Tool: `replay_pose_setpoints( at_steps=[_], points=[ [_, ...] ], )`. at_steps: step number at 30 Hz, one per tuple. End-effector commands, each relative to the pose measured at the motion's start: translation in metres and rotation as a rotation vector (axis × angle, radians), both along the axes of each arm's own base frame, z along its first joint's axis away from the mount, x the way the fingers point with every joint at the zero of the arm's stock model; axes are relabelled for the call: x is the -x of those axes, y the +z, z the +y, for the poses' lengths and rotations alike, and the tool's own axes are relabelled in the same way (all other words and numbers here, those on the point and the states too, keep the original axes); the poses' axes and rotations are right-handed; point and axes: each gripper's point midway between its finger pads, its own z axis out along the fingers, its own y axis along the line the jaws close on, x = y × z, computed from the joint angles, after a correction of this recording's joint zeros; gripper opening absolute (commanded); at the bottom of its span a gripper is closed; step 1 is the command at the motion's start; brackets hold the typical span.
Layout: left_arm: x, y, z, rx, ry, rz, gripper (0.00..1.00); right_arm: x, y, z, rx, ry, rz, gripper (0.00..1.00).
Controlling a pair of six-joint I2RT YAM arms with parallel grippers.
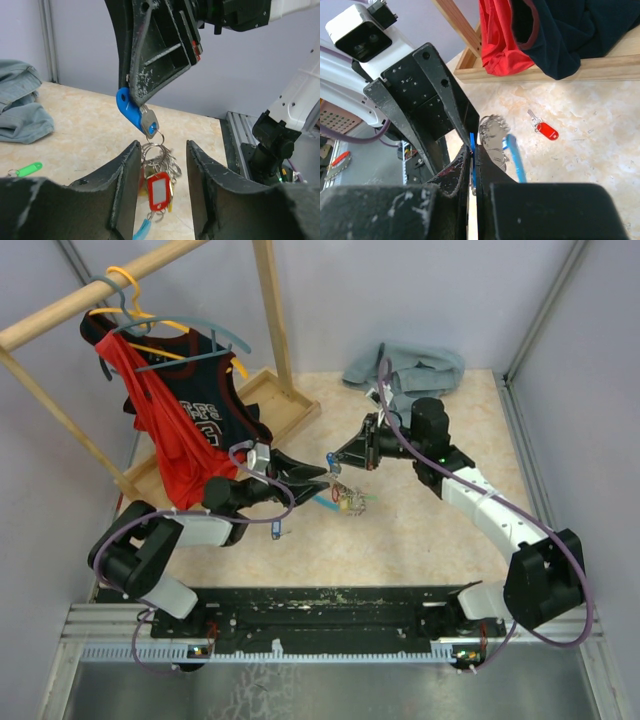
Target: Remove the keys from the keyring
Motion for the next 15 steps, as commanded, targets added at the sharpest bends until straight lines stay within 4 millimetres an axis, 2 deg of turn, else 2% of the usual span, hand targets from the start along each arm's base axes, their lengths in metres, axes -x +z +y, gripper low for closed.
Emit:
replay_pose_setpoints(
  at_steps=[1, 4, 15],
  points=[
    [0.006, 0.059, 0.016, 0.185, 0.045, -0.170, 0.51, 0.003, 0.040, 0.006, -0.044, 0.029, -0.136, 0.00],
    [0.001, 0.058, 0.014, 0.183, 0.056, -0.145, 0.56, 0.004, 0.041, 0.006, -0.045, 0.034, -0.140, 0.00],
    [-0.010, 0.046, -0.002, 0.121, -0.007, -0.091, 0.57, 0.005, 0.041, 0.007, -0.045, 0.040, -0.150, 0.00]
  ],
)
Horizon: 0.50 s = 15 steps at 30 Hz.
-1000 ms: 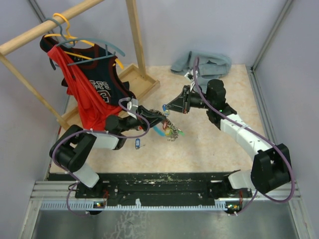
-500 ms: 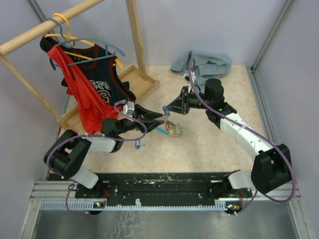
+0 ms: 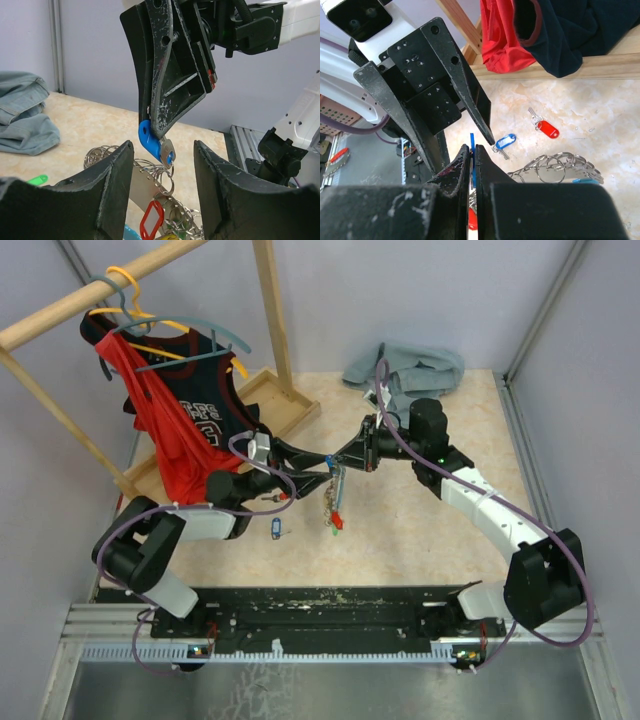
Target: Remove the keys from the keyring
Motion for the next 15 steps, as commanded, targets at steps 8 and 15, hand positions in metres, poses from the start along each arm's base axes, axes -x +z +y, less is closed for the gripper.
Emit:
replay_pose_setpoints(
  at_steps=[8, 15],
  points=[
    [0.007, 0.019, -0.010, 0.027, -0.115, -0.087, 0.46, 0.006, 0.048, 0.005, -0.068, 0.042, -0.153, 0.00],
    [0.006, 0.013, -0.018, 0.001, -0.180, -0.038, 0.33, 0.007, 0.051, 0.005, -0.071, 0.050, -0.168, 0.00]
  ],
)
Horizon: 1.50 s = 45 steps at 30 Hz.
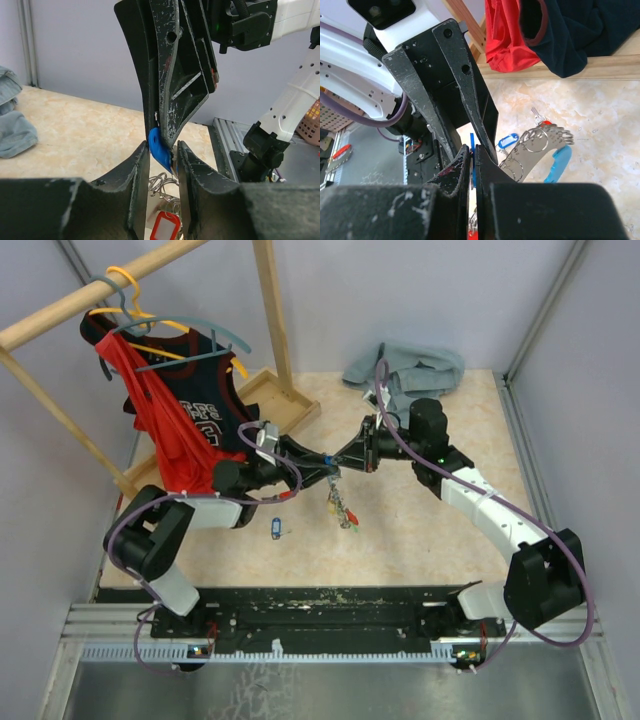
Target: Remove the keys from the keyring
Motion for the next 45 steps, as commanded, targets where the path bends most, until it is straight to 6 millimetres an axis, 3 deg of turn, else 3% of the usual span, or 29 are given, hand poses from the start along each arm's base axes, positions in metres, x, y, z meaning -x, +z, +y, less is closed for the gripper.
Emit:
replay_pose_setpoints(
  at_steps=[1, 11, 14, 20, 22, 24, 27, 35, 41, 45],
  points=[
    [0.009, 0.015, -0.002, 0.031, -0.069, -0.062, 0.33, 0.005, 0.050, 0.004, -0.069, 0.035, -0.168, 0.00],
    [0.015, 0.006, -0.006, 0.020, -0.134, -0.010, 0.31, 0.003, 0.051, 0.003, -0.059, 0.026, -0.192, 0.00],
    [0.017, 0.008, -0.006, 0.034, -0.147, -0.011, 0.22, 0.003, 0.049, 0.003, -0.056, 0.023, -0.197, 0.00],
    [0.018, 0.016, -0.006, 0.047, -0.155, -0.028, 0.23, 0.005, 0.045, 0.006, -0.042, 0.037, -0.216, 0.00],
    [0.018, 0.017, -0.006, 0.044, -0.157, -0.030, 0.18, 0.006, 0.045, 0.007, -0.040, 0.041, -0.220, 0.00],
    [0.018, 0.016, -0.007, 0.040, -0.161, -0.030, 0.02, 0.007, 0.046, 0.006, -0.039, 0.048, -0.224, 0.00],
    [0.020, 0.015, -0.006, 0.042, -0.160, -0.037, 0.00, 0.010, 0.052, 0.006, -0.038, 0.068, -0.236, 0.01],
    [0.023, 0.020, -0.002, 0.050, -0.139, -0.082, 0.00, 0.020, 0.066, 0.001, -0.033, 0.108, -0.228, 0.39],
    [0.022, 0.024, 0.000, 0.057, -0.121, -0.103, 0.00, 0.025, 0.082, -0.025, -0.015, 0.151, -0.316, 0.43],
    [0.027, 0.032, 0.003, 0.076, -0.141, -0.133, 0.00, 0.034, 0.075, -0.046, 0.000, 0.254, -0.443, 0.41]
  ],
)
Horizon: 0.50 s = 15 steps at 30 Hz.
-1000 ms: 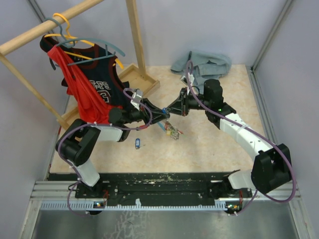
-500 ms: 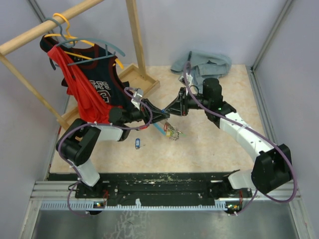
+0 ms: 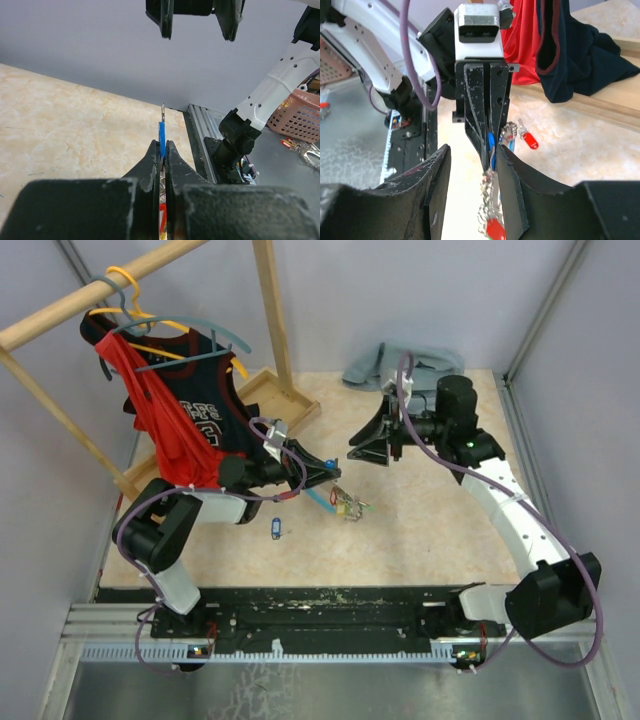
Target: Remove the keys from the keyring
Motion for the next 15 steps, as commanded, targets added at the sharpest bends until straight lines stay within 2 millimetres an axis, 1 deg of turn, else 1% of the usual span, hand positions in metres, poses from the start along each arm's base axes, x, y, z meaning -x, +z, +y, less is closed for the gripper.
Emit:
replay_pose_setpoints(
  at_steps=[1, 2, 3, 6, 7, 9, 12, 15],
  points=[
    [0.020, 0.051, 0.012, 0.139, -0.021, -0.231, 0.00, 0.026, 0.017, -0.023, -0.023, 0.171, -0.213, 0.40],
    [0.022, 0.052, 0.012, 0.132, -0.042, -0.241, 0.00, 0.028, 0.012, -0.026, -0.031, 0.200, -0.234, 0.39],
    [0.023, 0.053, 0.012, 0.127, -0.057, -0.245, 0.00, 0.030, 0.001, -0.028, -0.033, 0.220, -0.247, 0.37],
    [0.026, 0.059, 0.011, 0.116, -0.102, -0.256, 0.00, 0.043, -0.029, -0.028, -0.078, 0.318, -0.338, 0.21],
    [0.027, 0.061, 0.010, 0.114, -0.113, -0.260, 0.00, 0.048, -0.039, -0.028, -0.097, 0.344, -0.369, 0.19],
    [0.028, 0.065, 0.010, 0.110, -0.131, -0.266, 0.00, 0.052, -0.059, -0.027, -0.100, 0.364, -0.464, 0.18],
    [0.029, 0.070, 0.010, 0.104, -0.153, -0.295, 0.00, 0.047, -0.071, -0.022, -0.066, 0.370, -0.488, 0.17],
    [0.029, 0.076, 0.008, 0.100, -0.176, -0.309, 0.00, 0.047, -0.077, -0.015, -0.037, 0.386, -0.508, 0.14]
  ],
)
